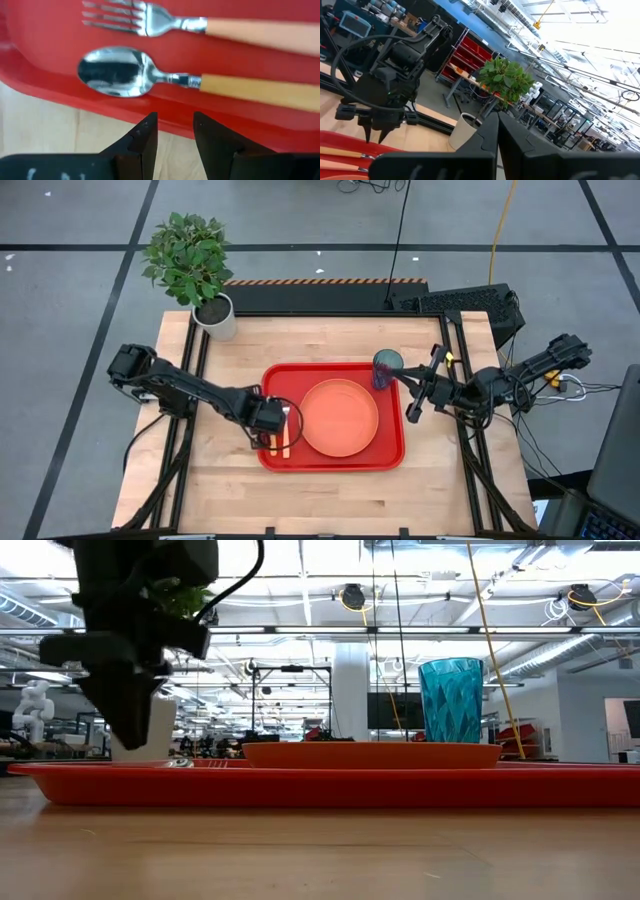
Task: Pick and place plate/cup/fork/spoon on tray
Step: Adjust the red tray
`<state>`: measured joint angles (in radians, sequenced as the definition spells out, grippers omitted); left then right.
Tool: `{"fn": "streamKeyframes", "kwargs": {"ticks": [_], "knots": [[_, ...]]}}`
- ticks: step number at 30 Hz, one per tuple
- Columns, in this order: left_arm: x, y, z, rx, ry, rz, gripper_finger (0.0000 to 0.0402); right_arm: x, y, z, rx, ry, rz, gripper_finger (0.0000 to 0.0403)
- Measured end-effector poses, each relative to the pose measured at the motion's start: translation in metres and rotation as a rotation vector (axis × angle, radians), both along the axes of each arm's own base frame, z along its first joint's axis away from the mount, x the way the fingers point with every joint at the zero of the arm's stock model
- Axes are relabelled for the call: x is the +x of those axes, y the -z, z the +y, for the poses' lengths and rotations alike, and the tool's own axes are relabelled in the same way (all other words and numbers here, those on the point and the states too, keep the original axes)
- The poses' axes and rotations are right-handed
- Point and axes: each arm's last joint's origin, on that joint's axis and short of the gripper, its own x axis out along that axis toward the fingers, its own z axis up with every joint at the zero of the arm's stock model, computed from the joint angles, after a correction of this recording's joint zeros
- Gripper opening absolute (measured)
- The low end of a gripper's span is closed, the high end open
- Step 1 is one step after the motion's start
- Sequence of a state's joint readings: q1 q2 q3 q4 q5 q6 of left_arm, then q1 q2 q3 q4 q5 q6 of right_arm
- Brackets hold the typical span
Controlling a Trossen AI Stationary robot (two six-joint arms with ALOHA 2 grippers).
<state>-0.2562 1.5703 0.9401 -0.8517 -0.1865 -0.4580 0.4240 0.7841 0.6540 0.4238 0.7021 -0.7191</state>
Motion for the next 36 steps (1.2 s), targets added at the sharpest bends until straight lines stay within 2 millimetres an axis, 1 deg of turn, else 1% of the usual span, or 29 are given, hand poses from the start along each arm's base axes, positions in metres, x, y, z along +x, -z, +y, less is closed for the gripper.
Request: {"fn": "streamKeyframes", "kwargs": {"ticks": [6, 12, 16, 24, 31, 36], "knots": [[-0.007, 0.010, 0.002, 0.005, -0.011, 0.036, 0.0129, 0.000, 0.000, 0.000, 0.000, 0.000, -0.001, 0.0000], [-0.008, 0.016, 0.006, 0.001, 0.015, 0.024, 0.0129, 0.000, -0.001, 0.000, 0.002, 0.000, -0.005, 0.0000], [-0.006, 0.016, 0.012, 0.005, 0.024, 0.016, 0.0129, 0.000, -0.001, 0.000, 0.002, 0.000, -0.005, 0.0000], [-0.001, 0.016, 0.026, 0.078, 0.040, -0.004, 0.0129, 0.000, -0.001, 0.000, 0.002, 0.000, -0.005, 0.0000], [0.007, 0.006, 0.025, 0.074, 0.062, -0.031, 0.0129, 0.000, -0.001, 0.000, 0.000, 0.000, -0.005, 0.0000], [0.007, 0.006, 0.024, 0.059, 0.050, -0.030, 0.0129, 0.000, 0.000, 0.000, 0.000, 0.001, -0.004, 0.0000]]}}
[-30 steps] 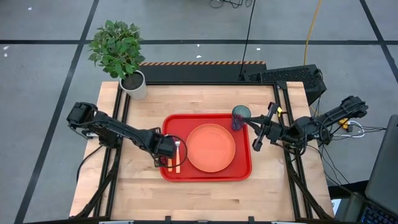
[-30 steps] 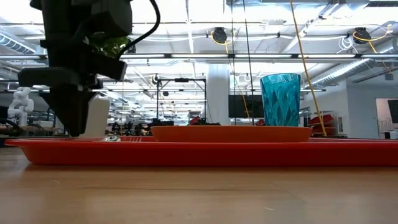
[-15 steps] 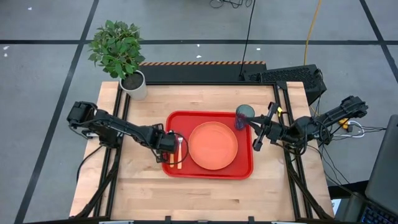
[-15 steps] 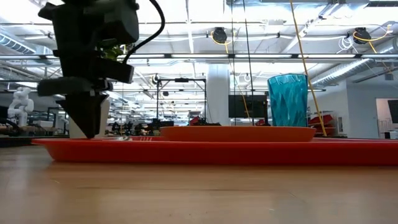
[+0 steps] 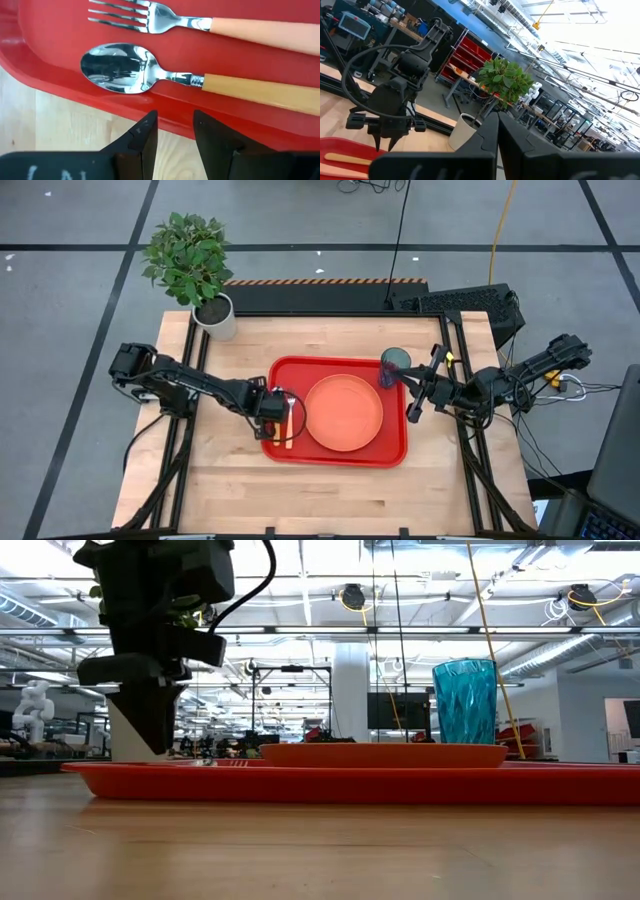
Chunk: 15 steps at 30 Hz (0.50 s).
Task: Pick and place plate/cup/fork/spoon on tray
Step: Adjust the red tray
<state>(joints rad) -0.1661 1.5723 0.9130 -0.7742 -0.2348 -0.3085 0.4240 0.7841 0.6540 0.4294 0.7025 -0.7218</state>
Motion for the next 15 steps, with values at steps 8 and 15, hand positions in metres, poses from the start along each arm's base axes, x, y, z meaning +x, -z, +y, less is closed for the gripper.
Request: {"fn": "streamKeyframes", "kwargs": {"ticks": [8, 15], "knots": [[-0.012, 0.018, -0.005, -0.006, -0.054, -0.005, 0.0129, 0.000, 0.000, 0.000, 0.000, 0.000, 0.004, 0.0000], [-0.020, 0.026, -0.016, -0.010, -0.068, -0.011, 0.0129, 0.000, 0.000, 0.000, 0.001, 0.001, 0.002, 0.0000]]}}
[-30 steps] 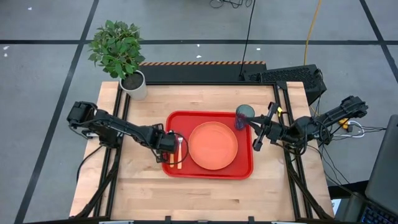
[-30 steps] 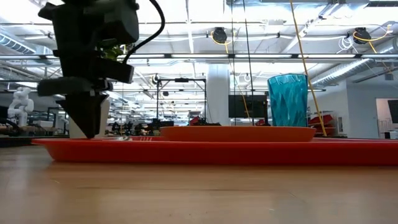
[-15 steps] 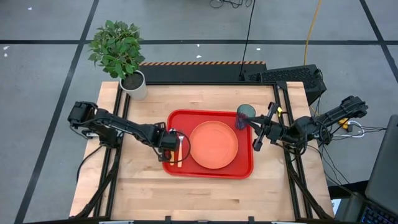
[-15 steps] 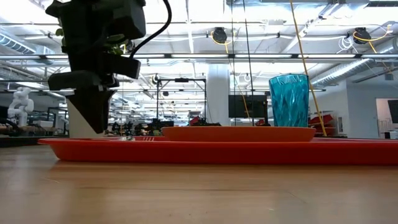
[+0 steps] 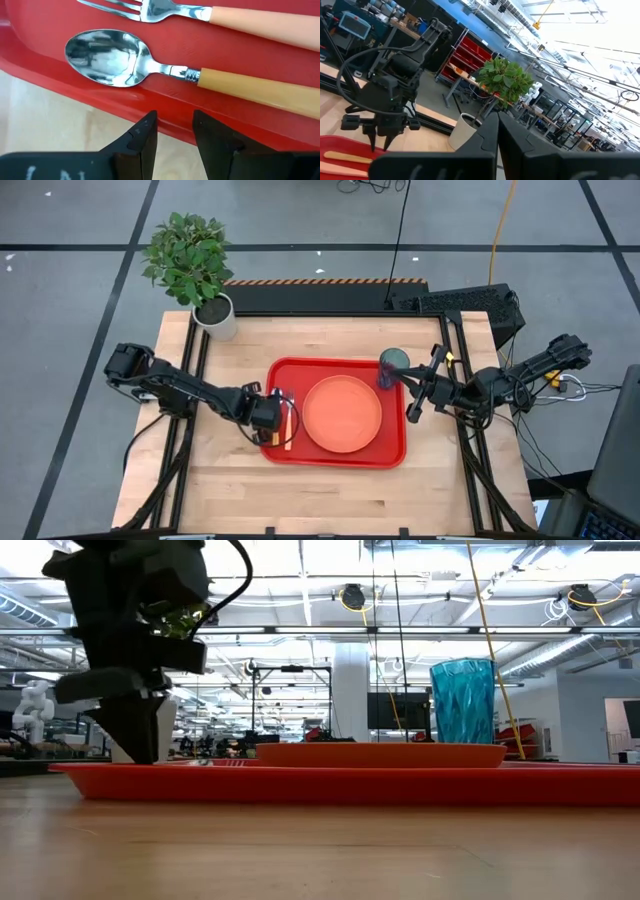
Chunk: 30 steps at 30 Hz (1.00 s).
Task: Pick and place plate/cup/fork/spoon on tray
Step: Adjust the red tray
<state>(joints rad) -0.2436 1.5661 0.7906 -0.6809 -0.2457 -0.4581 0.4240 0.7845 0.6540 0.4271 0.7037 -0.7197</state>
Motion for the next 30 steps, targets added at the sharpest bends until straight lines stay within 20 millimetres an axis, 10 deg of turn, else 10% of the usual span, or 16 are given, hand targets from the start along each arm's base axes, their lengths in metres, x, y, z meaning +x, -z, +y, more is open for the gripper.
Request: {"fn": "streamKeyframes", "kwargs": {"ticks": [30], "knots": [[0.001, -0.004, -0.015, -0.001, -0.147, -0.071, 0.0129, 0.000, 0.000, 0.000, 0.002, 0.000, -0.002, 0.0000]]}}
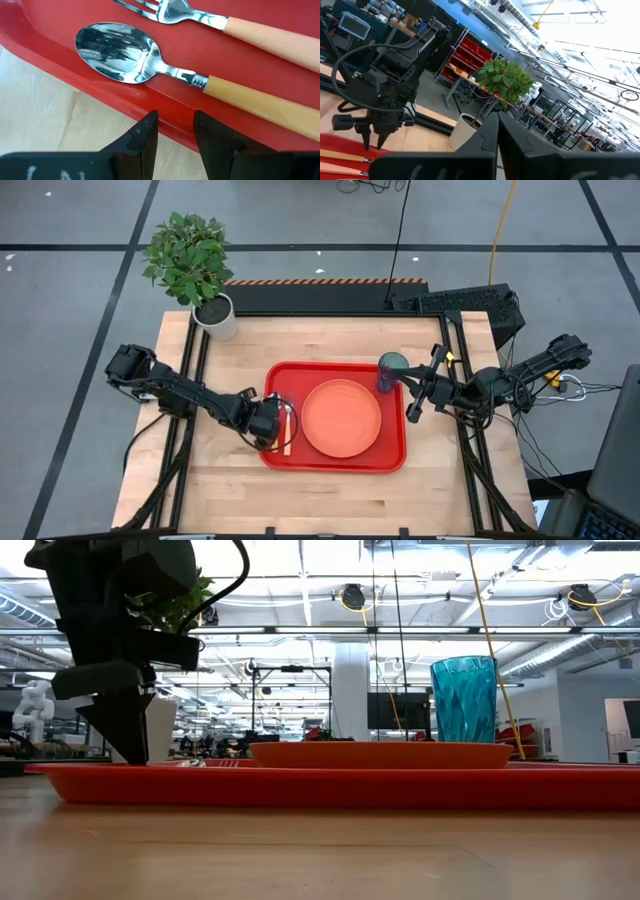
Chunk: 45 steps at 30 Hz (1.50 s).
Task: Pick and place plate/cup/fork/spoon on tray
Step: Adjust the red tray, then adjust the utensils on the red tray
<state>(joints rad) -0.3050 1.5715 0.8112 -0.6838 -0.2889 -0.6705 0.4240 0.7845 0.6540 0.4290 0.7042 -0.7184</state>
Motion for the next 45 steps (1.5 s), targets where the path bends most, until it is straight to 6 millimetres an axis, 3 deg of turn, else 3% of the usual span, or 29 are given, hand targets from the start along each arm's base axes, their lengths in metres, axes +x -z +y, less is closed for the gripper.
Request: {"fn": "streamKeyframes", "kwargs": {"ticks": [14, 24, 29, 32, 36, 45], "knots": [[0.000, -0.001, -0.001, 0.019, -0.040, -0.020, 0.0129, 0.000, 0.000, 0.000, 0.000, 0.000, 0.001, 0.0000], [0.020, -0.038, -0.005, 0.126, 0.078, -0.036, 0.0129, 0.000, 0.000, 0.000, 0.002, 0.000, 0.000, 0.0000], [0.023, -0.040, 0.009, 0.151, 0.116, 0.003, 0.0127, 0.000, 0.000, 0.000, 0.006, -0.001, 0.000, 0.0000], [0.024, -0.040, 0.019, 0.150, 0.166, 0.047, 0.0100, 0.000, 0.000, 0.000, 0.005, -0.001, 0.001, 0.0000], [0.026, -0.040, 0.031, 0.114, 0.242, 0.089, 0.0018, 0.000, 0.000, 0.000, 0.004, 0.000, 0.002, 0.0000], [0.029, -0.039, 0.060, 0.065, 0.307, 0.130, 0.0006, 0.000, 0.000, 0.000, -0.001, 0.001, 0.002, 0.0000]]}}
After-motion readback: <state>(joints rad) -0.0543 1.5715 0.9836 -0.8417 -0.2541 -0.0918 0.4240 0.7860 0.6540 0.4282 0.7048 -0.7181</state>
